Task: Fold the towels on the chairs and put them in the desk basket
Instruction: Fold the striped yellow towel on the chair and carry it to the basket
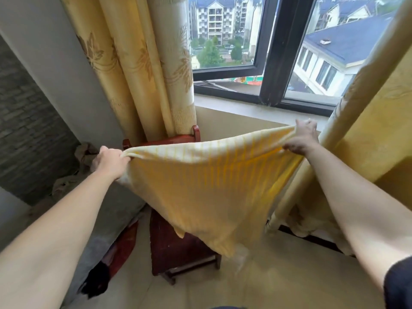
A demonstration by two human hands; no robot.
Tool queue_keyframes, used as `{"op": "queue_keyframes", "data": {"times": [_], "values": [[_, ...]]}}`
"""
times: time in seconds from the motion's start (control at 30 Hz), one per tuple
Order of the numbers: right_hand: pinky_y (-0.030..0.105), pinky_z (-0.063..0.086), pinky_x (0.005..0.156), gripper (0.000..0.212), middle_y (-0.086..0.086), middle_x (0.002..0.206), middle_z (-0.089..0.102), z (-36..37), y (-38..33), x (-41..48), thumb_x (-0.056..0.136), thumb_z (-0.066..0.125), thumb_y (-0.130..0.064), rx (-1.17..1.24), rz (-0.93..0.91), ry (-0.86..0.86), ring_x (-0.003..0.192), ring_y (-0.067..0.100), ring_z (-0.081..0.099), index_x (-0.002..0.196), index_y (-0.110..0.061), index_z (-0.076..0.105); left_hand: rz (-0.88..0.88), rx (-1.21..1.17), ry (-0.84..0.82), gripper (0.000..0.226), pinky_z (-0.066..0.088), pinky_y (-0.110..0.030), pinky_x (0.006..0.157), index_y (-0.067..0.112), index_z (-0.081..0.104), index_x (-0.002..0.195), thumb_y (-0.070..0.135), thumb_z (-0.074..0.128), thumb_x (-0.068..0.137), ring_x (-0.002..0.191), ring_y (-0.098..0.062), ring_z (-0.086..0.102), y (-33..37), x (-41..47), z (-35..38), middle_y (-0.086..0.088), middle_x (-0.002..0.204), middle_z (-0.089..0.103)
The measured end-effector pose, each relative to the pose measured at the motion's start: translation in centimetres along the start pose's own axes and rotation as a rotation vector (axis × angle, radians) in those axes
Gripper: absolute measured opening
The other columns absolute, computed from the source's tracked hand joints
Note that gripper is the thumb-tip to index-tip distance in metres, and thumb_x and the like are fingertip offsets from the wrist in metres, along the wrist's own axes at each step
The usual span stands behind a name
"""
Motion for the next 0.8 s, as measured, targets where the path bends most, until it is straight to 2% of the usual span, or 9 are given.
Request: {"op": "queue_keyframes", "data": {"times": [0.07,0.1,0.2,0.27,0.5,0.6,0.67,0.73,0.8], "values": [[0.042,0.036,0.111,0.09,0.02,0.139,0.031,0.3,1.6,-0.2,0.066,0.091,-0.032,-0.144,-0.018,-0.057,0.133,0.039,0.036,0.143,-0.026,0.045,-0.07,-0.039,0.105,0.042,0.046,-0.045,0.09,0.008,0.066,0.115,0.04,0.045,0.099,0.105,-0.043,0.057,0.5,-0.2,-0.4,-0.022,0.12,0.045],[0.042,0.039,0.109,0.082,0.017,0.134,0.035,0.1,2.6,-0.4,0.066,0.091,-0.037,-0.215,-0.038,-0.037,0.129,0.037,0.04,0.138,-0.031,0.051,-0.089,-0.047,0.151,0.042,0.047,-0.046,0.09,0.006,0.066,0.116,0.039,0.045,0.099,0.103,-0.043,0.058,1.2,-0.3,-0.7,-0.022,0.12,0.043],[0.039,0.048,0.092,0.04,0.014,0.118,0.047,-0.6,3.0,-0.8,0.087,0.073,-0.045,-0.387,-0.149,0.1,0.111,0.033,0.052,0.119,-0.022,0.067,-0.153,-0.07,0.252,0.041,0.047,-0.049,0.088,0.003,0.065,0.114,0.037,0.047,0.099,0.1,-0.046,0.058,1.9,0.1,-2.1,-0.022,0.121,0.042],[0.038,0.048,0.083,0.032,0.014,0.112,0.049,-1.4,3.1,-0.9,0.097,0.06,-0.04,-0.436,-0.152,0.198,0.102,0.033,0.055,0.115,-0.016,0.07,-0.157,-0.08,0.294,0.04,0.046,-0.05,0.087,0.003,0.064,0.112,0.037,0.048,0.099,0.1,-0.046,0.056,2.9,0.4,-3.3,-0.021,0.12,0.043],[0.049,0.043,0.096,0.028,0.018,0.126,0.047,-4.8,1.6,-1.2,0.103,0.044,-0.024,-0.234,-0.151,0.442,0.117,0.041,0.046,0.113,-0.012,0.067,-0.006,-0.317,0.453,0.026,0.042,-0.044,0.091,0.002,0.064,0.099,0.026,0.055,0.096,0.108,-0.04,0.049,5.2,2.2,-7.7,-0.019,0.126,0.041],[0.047,0.045,0.094,0.03,0.018,0.13,0.045,-5.5,1.2,-1.3,0.104,0.04,-0.023,-0.066,-0.062,0.436,0.115,0.041,0.051,0.119,-0.01,0.063,-0.064,-0.453,0.392,0.031,0.042,-0.041,0.09,0.005,0.063,0.11,0.032,0.059,0.095,0.111,-0.038,0.051,4.6,2.6,-8.0,-0.02,0.12,0.047],[0.046,0.046,0.09,0.031,0.021,0.134,0.044,-5.7,1.4,-1.4,0.104,0.04,-0.026,-0.083,-0.024,0.401,0.111,0.044,0.055,0.119,-0.008,0.061,-0.157,-0.516,0.262,0.053,0.04,-0.043,0.1,0.003,0.054,0.126,0.041,0.066,0.09,0.126,-0.039,0.045,3.9,3.0,-6.9,-0.025,0.134,0.048],[0.047,0.046,0.09,0.035,0.024,0.145,0.038,-5.6,1.7,-1.6,0.104,0.042,-0.033,-0.167,-0.005,0.359,0.113,0.046,0.056,0.119,-0.005,0.059,-0.27,-0.376,0.044,0.09,0.033,-0.046,0.11,0.0,0.033,0.147,0.057,0.065,0.086,0.139,-0.04,0.034,2.7,3.1,-5.2,-0.027,0.149,0.037],[0.048,0.046,0.092,0.038,0.024,0.151,0.033,-5.2,2.0,-1.8,0.102,0.046,-0.035,-0.228,0.005,0.347,0.116,0.046,0.055,0.119,-0.004,0.059,-0.341,-0.147,-0.137,0.108,0.035,-0.046,0.109,-0.002,0.028,0.15,0.074,0.056,0.079,0.14,-0.04,0.035,1.2,3.3,-3.5,-0.026,0.151,0.036]]}}
Point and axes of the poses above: each hand's wrist, its own x-axis towards the middle knuckle, its own z-axis out of the palm, y = z × x, the point moved 4 cm from there along x, towards the middle knuckle
